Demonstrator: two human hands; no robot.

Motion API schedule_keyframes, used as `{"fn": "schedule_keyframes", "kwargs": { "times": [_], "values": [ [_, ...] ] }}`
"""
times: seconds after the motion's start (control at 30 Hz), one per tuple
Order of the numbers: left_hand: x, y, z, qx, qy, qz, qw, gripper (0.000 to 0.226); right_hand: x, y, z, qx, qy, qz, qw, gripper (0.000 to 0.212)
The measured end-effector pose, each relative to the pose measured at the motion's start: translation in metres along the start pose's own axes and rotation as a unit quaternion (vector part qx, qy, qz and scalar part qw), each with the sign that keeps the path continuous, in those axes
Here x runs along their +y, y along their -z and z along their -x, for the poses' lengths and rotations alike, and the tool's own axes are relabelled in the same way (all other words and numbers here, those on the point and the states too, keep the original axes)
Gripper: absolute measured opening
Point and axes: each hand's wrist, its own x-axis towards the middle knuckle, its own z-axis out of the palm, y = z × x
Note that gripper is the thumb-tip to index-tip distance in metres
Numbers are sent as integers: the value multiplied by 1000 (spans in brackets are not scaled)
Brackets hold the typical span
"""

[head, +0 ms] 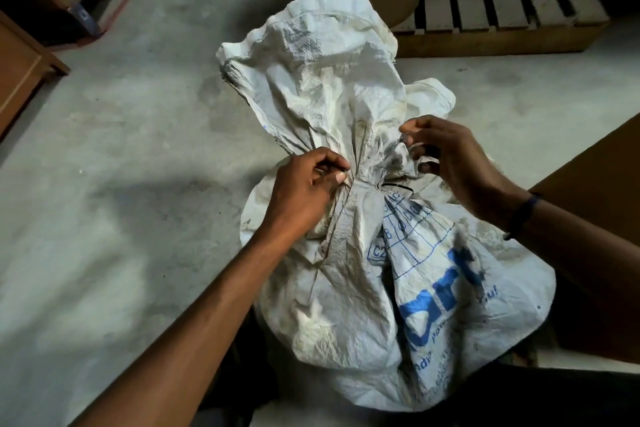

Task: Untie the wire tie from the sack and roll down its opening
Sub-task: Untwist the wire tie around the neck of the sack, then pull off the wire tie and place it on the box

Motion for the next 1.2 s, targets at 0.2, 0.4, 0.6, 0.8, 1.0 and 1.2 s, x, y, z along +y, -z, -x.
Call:
{"fn": "schedule_keyframes", "kwargs": {
  "times": [0.2, 0.4, 0.6, 0.8, 1.0, 1.2],
  "values": [
    [1, 8, 5, 19, 3, 46, 999, 13, 13, -15, 16, -72, 97, 231, 965, 13],
    [5, 28, 4, 52, -12, 108, 993, 12, 19, -26, 17, -77, 134, 331, 931, 22],
    [15, 43, 17, 90, -33, 181, 979, 10, 10, -45, 28, -90, 166, 365, 912, 44],
    [32, 58, 46, 126, -34, 264, 956, 10, -1, -74, 63, -131, 128, 257, 949, 28],
    [39, 57, 103, 137, -38, 312, 940, 12, -9, -79, 134, -165, 25, 150, 975, 37],
    [30, 39, 162, 159, -4, 367, 917, 10, 5, -47, 212, -121, 97, 274, 949, 23]
  ]
}}
